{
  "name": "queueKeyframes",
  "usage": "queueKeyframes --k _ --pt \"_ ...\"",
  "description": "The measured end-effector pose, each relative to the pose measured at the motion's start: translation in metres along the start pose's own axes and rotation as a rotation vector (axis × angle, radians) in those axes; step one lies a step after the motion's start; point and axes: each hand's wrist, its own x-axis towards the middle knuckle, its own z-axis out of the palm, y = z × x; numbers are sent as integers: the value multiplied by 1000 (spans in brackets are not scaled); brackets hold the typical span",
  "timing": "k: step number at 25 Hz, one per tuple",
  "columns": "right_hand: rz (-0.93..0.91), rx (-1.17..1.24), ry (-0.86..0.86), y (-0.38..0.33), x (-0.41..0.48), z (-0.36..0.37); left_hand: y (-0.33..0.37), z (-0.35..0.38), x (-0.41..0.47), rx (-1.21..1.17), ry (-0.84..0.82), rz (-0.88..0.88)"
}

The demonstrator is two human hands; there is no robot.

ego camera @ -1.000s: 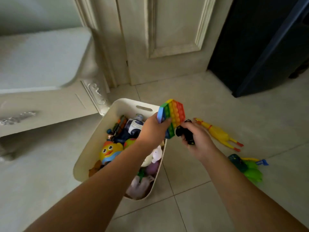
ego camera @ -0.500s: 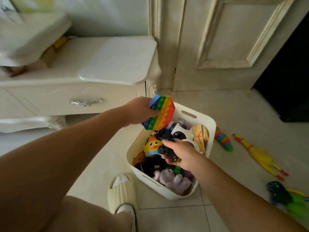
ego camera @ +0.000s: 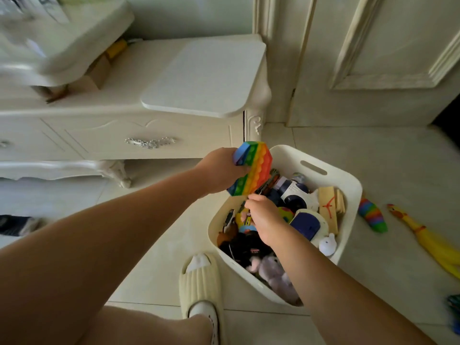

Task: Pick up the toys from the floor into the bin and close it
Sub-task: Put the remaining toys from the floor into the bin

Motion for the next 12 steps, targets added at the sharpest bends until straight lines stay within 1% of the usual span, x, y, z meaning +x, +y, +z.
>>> queueKeyframes --k 2,4,5,7,9,12 --pt "-44 -24 -21 3 0 3 -4 -5 2 -11 25 -14" --pt "-58 29 -29 4 -7 -1 -3 -7 3 -27 37 -19" --pt "-65 86 -17 2 -13 -6 -2 -6 4 -35 31 -18" --pt "-36 311 1 -6 -19 -19 0 0 5 -20 3 -8" --pt "-33 528 -45 -14 -27 -37 0 10 7 51 -34 24" --pt "3 644 -122 -30 -24 -60 -4 30 16 207 -52 183"
